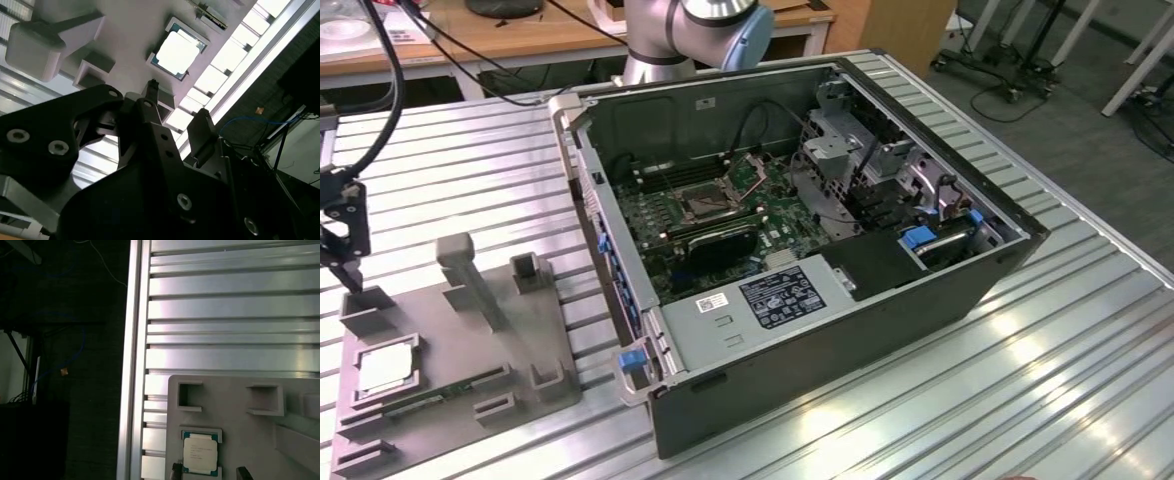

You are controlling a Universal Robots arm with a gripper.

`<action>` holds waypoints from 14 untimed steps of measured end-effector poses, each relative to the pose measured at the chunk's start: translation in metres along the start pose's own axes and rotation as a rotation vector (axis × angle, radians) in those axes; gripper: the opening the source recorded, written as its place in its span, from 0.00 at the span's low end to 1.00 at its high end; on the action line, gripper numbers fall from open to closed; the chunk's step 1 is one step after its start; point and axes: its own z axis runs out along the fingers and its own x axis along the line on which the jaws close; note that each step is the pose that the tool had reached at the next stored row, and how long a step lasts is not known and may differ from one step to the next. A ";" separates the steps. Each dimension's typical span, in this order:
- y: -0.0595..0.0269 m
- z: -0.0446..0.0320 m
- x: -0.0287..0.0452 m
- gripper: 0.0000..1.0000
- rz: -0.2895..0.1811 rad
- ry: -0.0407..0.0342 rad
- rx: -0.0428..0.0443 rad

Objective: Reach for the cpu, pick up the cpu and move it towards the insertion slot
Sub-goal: 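Pick up the cpu and move it towards the insertion slot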

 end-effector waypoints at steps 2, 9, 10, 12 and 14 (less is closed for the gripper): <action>0.0000 0.0002 0.0000 0.55 0.000 0.0000 -0.0001; -0.0005 0.0026 0.0000 0.55 0.000 -0.0001 -0.0001; -0.0006 0.0034 0.0000 0.55 0.000 -0.0002 -0.0002; -0.0006 0.0059 0.0000 0.55 0.000 -0.0001 -0.0002; -0.0008 0.0083 0.0000 0.55 0.000 -0.0001 -0.0002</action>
